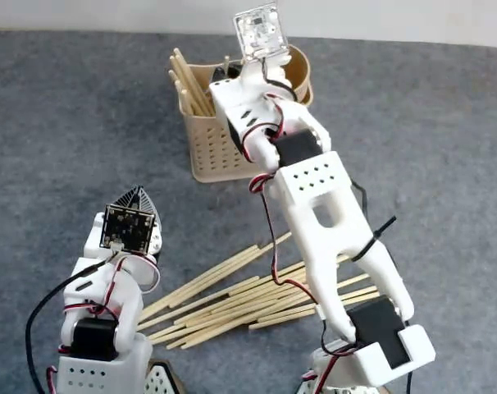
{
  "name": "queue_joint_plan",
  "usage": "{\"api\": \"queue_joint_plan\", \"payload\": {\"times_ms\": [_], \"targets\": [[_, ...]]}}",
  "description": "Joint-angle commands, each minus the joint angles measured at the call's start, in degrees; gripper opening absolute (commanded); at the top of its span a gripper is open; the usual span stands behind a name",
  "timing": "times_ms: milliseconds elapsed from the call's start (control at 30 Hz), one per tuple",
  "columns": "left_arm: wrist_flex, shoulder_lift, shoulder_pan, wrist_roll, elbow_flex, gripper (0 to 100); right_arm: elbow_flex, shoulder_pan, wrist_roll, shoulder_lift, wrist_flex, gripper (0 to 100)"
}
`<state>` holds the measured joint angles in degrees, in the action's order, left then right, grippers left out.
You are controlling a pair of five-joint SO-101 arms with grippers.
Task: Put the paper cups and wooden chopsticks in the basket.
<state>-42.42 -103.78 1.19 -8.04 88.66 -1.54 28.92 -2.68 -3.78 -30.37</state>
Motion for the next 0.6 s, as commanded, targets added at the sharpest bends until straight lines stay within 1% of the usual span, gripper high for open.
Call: {"api": "queue_joint_plan", "payload": {"times_ms": [0,133,500,567], "targets": [[1.1,-0.4,0.1,-0.4,-0.4,1,2.1,0.4,-0.2,-4.6,-0.5,20.0],[1.1,-0.4,0.1,-0.4,-0.4,1,1.9,0.5,-0.2,-9.5,-1.9,20.1],[1.1,-0.4,0.1,-0.4,-0.4,1,1.9,0.4,0.0,-23.5,-19.1,20.1],[1.1,-0.4,0.1,-0.4,-0.4,1,1.9,0.2,1.7,-25.7,-22.9,20.1]]}}
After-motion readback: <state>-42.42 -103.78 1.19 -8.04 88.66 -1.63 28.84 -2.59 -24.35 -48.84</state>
